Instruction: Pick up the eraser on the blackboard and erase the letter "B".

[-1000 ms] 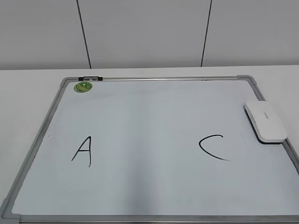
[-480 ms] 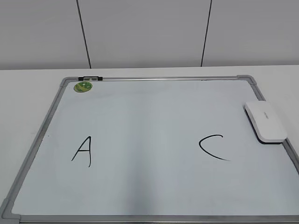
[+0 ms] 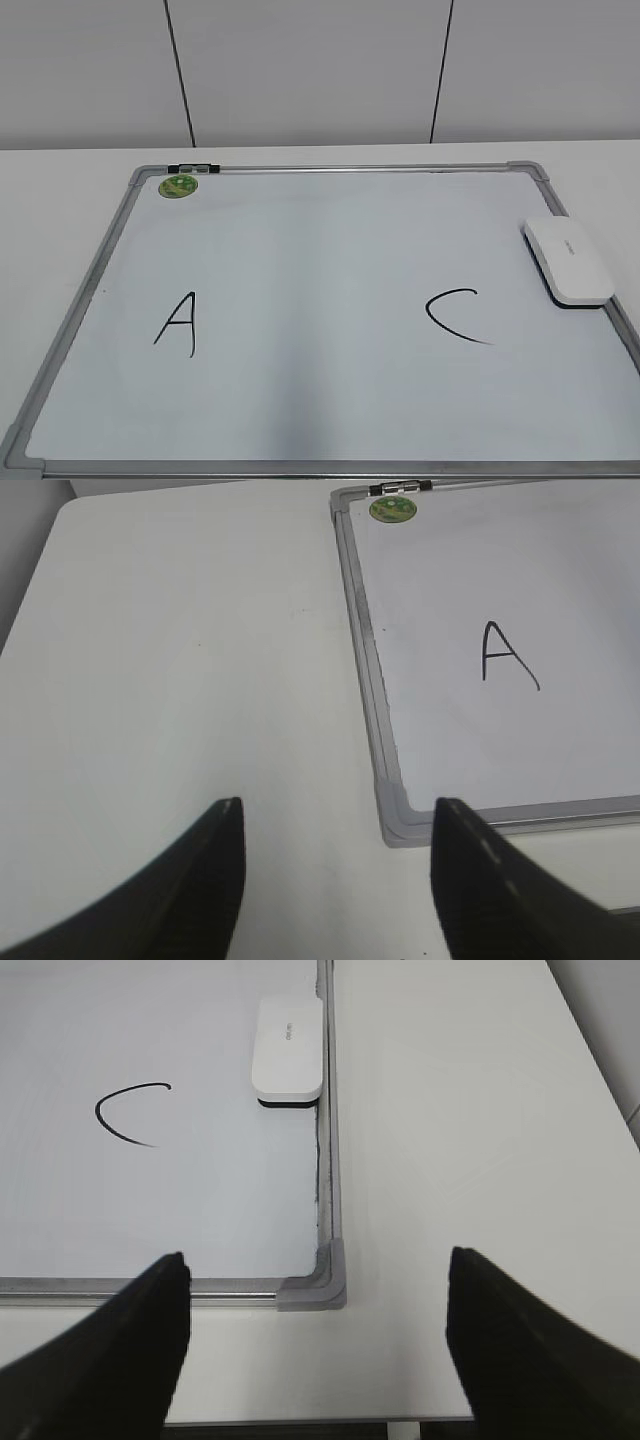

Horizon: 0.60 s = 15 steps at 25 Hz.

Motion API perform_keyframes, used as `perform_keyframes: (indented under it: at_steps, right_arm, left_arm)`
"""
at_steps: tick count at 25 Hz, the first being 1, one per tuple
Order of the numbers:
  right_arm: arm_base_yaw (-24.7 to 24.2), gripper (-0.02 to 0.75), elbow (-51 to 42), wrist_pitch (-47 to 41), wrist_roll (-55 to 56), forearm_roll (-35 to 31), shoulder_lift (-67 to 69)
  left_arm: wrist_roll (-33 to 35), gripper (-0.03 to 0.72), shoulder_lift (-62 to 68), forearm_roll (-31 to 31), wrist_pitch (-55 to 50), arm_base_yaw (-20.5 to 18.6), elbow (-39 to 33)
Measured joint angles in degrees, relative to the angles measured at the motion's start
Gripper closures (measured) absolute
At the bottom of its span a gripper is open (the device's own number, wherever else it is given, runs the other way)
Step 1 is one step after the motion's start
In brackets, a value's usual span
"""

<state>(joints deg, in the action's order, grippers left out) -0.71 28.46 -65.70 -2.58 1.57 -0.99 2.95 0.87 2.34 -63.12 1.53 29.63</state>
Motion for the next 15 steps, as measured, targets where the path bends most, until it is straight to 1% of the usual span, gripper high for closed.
perform_keyframes:
  at_steps: [15]
  right_arm:
    - [0.0, 0.147, 0.0, 0.0, 0.0, 0.0, 0.0]
  left_arm:
    - [-0.04, 0.259, 0.0, 0.0, 0.0, 0.0, 0.0]
